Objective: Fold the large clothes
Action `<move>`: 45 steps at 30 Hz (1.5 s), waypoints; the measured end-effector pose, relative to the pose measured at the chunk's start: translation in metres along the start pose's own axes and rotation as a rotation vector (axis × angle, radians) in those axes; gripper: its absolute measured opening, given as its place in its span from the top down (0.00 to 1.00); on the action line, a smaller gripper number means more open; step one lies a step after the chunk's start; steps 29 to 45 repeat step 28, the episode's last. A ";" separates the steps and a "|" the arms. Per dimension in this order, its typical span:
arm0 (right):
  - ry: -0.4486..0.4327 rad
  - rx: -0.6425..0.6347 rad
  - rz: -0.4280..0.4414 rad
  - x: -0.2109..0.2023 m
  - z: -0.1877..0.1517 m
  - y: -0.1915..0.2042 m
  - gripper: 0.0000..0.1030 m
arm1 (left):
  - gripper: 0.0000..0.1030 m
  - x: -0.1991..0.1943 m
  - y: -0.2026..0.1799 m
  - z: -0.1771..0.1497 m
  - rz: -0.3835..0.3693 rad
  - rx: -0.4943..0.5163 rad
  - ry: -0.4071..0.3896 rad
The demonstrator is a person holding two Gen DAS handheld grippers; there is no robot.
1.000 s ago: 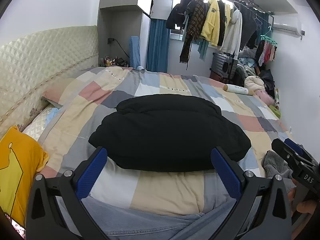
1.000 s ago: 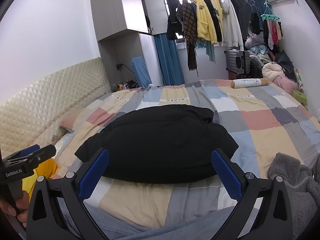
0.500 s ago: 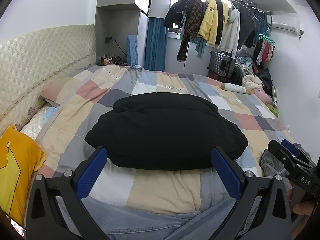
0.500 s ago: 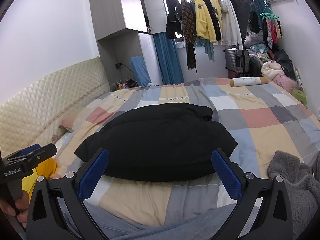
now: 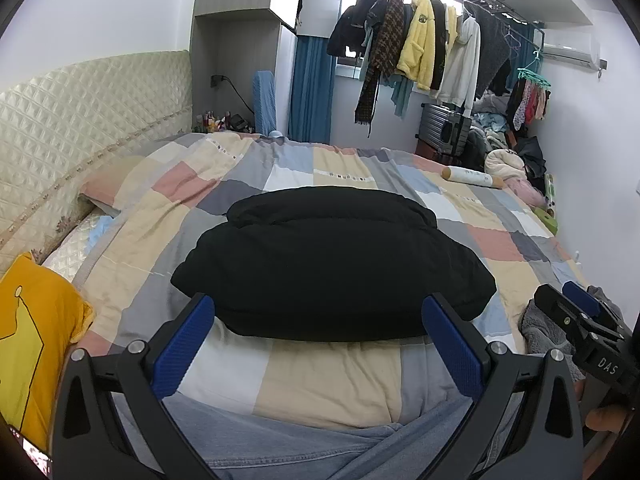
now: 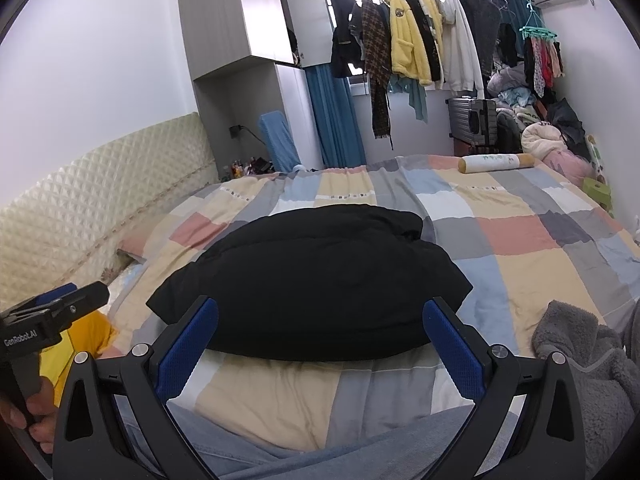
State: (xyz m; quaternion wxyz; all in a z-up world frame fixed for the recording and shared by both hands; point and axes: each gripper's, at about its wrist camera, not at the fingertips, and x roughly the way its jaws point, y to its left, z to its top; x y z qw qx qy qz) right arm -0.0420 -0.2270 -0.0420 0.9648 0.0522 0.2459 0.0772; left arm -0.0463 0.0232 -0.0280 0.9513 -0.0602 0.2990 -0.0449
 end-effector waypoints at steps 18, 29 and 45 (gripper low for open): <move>-0.009 -0.009 -0.001 -0.002 0.003 0.002 0.00 | 0.00 -0.001 0.003 0.002 0.001 -0.003 -0.003; -0.016 0.013 0.012 -0.004 0.003 0.000 0.00 | 0.00 -0.002 0.002 0.003 0.002 0.001 -0.006; -0.016 0.013 0.012 -0.004 0.003 0.000 0.00 | 0.00 -0.002 0.002 0.003 0.002 0.001 -0.006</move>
